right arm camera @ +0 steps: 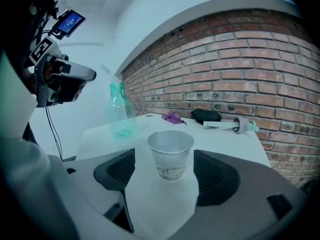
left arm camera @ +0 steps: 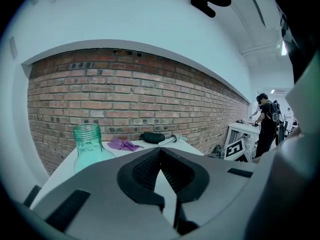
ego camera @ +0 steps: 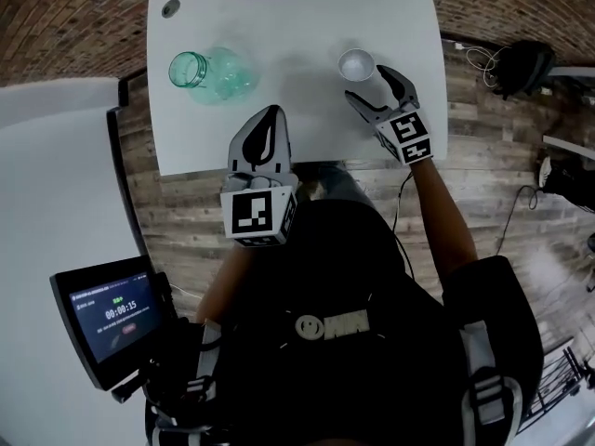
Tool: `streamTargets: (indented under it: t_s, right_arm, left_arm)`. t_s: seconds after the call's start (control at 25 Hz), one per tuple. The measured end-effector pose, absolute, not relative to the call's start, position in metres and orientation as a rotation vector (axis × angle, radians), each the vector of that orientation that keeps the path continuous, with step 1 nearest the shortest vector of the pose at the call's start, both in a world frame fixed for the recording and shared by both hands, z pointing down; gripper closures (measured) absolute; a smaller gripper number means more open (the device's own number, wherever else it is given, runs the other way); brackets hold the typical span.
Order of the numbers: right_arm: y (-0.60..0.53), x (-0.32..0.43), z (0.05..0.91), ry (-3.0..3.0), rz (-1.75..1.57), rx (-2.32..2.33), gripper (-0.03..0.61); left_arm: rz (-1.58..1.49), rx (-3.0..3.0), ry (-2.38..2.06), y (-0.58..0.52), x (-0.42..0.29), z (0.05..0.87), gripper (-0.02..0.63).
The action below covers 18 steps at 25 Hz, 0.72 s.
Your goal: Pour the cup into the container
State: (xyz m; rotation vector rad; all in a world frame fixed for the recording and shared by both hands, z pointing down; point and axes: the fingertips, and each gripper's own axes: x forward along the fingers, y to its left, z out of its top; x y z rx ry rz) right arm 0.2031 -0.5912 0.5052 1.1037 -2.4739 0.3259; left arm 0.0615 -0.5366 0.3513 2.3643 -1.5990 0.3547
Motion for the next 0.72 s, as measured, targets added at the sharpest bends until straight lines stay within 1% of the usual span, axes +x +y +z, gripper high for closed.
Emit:
streamTargets:
  t_s: [0.24,0.36,0.56,0.72]
  right_arm:
    - [-0.613,0.177,0.52,-2.431,0.311,1.068,0.23]
    - [-0.625,0.179,0.527,-2.413,0.34,1.104,0.23]
    - [-0.632,0.187,0.543,-2.329,0.287,1.196,0.233]
    - [-0.638,0.198,0.549,-2.305,0.276,1.243,0.258]
  left_arm:
    - [0.364,2.325,-1.639,-0.538,0.022,0.352,0.614]
    - [0.365,2.316,-1.662,-0.546,0.014,0.351,0.614]
    - [0.355,2.304,-1.704,-0.542,-0.003,0.347,0.614]
    - [0.356,2.299,-1.72,-0.542,-0.008,0.351,0.614]
